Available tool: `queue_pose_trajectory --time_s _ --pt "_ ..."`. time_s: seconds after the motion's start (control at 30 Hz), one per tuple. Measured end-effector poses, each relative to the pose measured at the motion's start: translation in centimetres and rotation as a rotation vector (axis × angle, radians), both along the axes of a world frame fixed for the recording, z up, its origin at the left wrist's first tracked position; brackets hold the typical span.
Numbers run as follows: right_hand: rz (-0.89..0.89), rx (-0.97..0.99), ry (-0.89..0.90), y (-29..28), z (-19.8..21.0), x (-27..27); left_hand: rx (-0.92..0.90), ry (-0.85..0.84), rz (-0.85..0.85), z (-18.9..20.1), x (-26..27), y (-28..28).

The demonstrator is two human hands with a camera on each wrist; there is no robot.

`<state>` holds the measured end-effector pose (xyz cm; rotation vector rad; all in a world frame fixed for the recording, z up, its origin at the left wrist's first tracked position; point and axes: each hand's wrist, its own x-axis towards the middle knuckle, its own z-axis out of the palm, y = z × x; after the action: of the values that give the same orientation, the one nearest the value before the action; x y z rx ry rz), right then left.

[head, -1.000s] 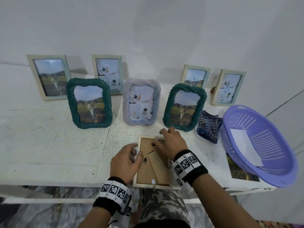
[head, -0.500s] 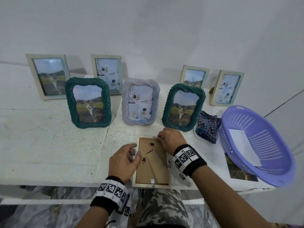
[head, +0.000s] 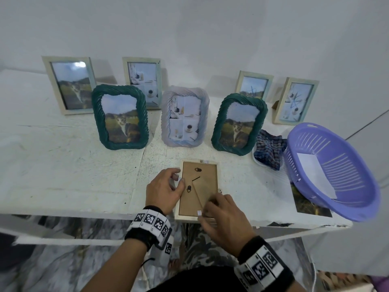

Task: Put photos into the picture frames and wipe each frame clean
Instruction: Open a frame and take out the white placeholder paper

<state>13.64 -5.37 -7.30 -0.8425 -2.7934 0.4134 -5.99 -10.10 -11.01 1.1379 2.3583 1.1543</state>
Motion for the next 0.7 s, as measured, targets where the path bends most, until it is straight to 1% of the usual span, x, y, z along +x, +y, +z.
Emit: queue_pose_trajectory --time_s 0.17,0.33,0.5,0.7 --pt "-0.035 0.034 -0.001 -0.6 -0.9 0.1 -0.005 0.008 0.003 0.0 0.0 -0.1" --pt "-0.092 -0.06 0.042 -1.1 -1.1 -0.4 -0.01 0.007 0.007 0.1 0.1 -0.1" --pt "-0.06 -0.121 0.052 -0.8 -1.3 0.0 -0.012 0.013 0.011 0.2 0.2 -0.1" --pt "0.007 -0.124 -0.05 0.0 -0.2 -0.1 0.01 -0.005 -0.004 0.3 0.2 -0.4"
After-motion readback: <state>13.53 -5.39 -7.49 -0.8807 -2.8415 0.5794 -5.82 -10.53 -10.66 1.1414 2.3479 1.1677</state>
